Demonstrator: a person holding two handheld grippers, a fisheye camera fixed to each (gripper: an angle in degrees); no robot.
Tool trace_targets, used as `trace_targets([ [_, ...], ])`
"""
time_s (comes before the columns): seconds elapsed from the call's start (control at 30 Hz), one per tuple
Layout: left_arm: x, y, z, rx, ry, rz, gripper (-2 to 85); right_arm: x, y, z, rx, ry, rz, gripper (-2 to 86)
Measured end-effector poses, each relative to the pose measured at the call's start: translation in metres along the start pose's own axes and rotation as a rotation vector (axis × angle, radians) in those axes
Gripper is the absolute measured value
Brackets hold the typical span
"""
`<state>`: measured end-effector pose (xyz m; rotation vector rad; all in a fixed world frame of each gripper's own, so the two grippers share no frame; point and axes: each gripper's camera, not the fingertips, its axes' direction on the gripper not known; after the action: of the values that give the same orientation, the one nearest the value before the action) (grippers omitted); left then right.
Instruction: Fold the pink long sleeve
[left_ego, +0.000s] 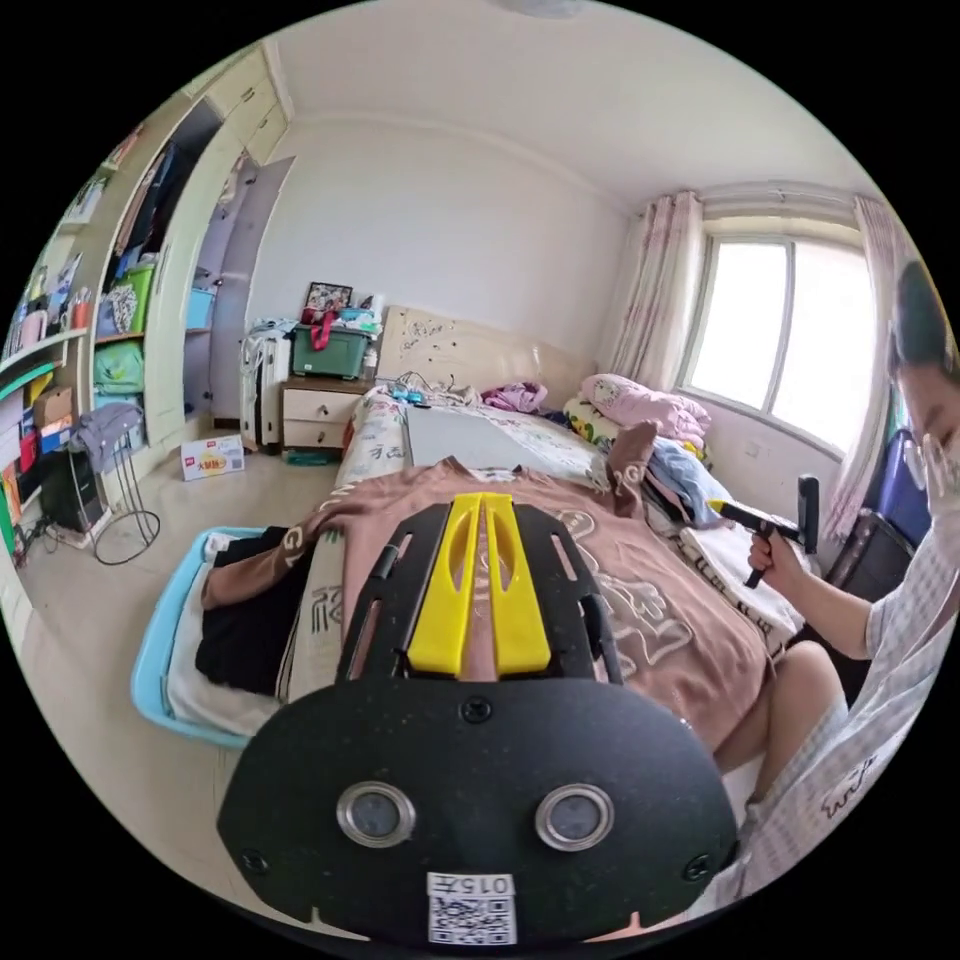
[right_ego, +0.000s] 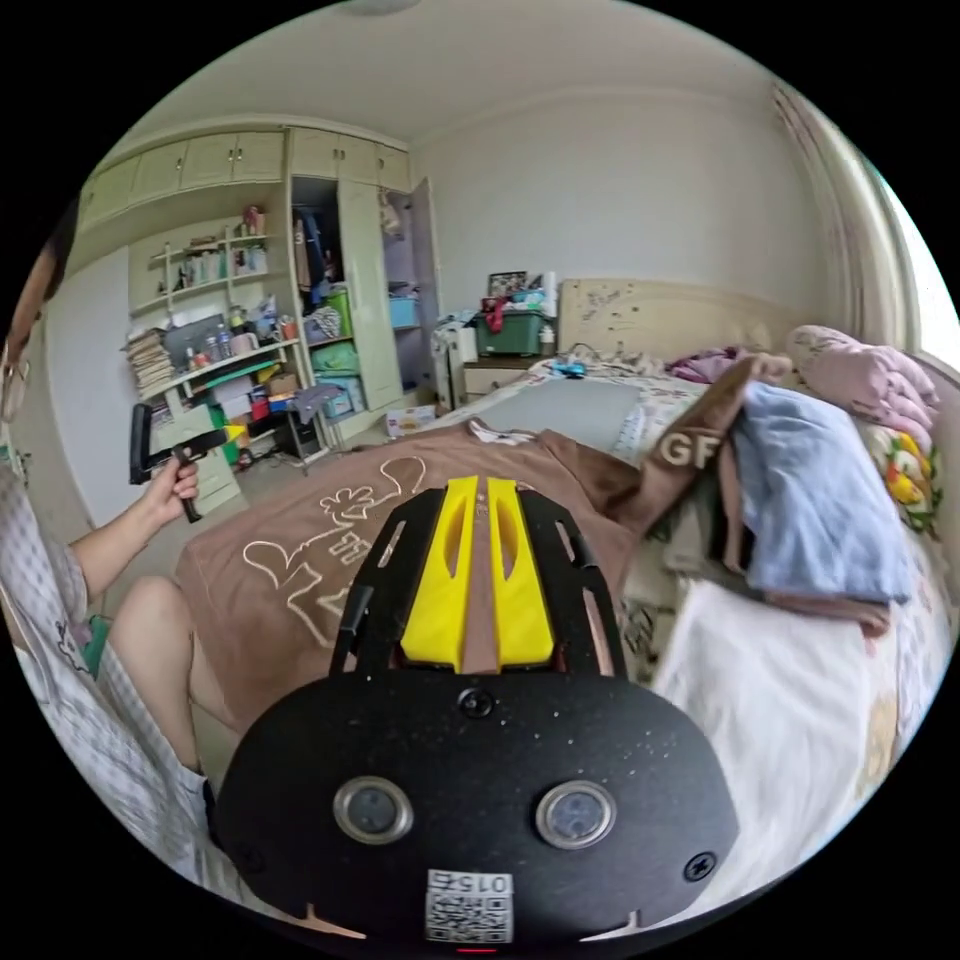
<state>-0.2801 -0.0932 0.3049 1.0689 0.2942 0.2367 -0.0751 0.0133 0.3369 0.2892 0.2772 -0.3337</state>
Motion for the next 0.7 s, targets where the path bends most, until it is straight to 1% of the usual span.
trace_targets([
  [0.07,0.013,0.011,-0.040,-0.070,-0.033,-0.012,4.4,-0.008,0.034,-0.058,-0.032,0.046,0.065,4.3],
  [0.17,0.011,0.025,-0.080,-0.159,-0.133,-0.071,7.7,-0.001,0.075,-0.109,-0.052,0.041,0.136,7.0],
  [0.2,0.009,0.028,-0.087,-0.166,-0.130,-0.084,7.9,0.003,0.082,-0.116,-0.065,0.035,0.162,7.5],
  [0.27,-0.001,0.040,-0.104,-0.212,-0.096,-0.139,8.3,0.022,0.101,-0.136,-0.115,-0.018,0.300,9.2],
  [0.37,-0.016,0.050,-0.110,-0.281,-0.090,-0.210,8.4,0.033,0.118,-0.164,-0.047,-0.072,0.385,10.1],
  [0.43,-0.022,0.055,-0.108,-0.329,-0.095,-0.237,8.8,0.037,0.121,-0.171,-0.030,-0.095,0.410,10.2],
  [0.53,-0.027,0.057,-0.103,-0.399,-0.114,-0.256,10.7,0.041,0.120,-0.175,-0.013,-0.061,0.431,10.2],
  [0.7,-0.039,0.057,-0.086,-0.481,-0.098,-0.305,11.1,0.064,0.124,-0.157,-0.016,-0.045,0.495,10.1],
])
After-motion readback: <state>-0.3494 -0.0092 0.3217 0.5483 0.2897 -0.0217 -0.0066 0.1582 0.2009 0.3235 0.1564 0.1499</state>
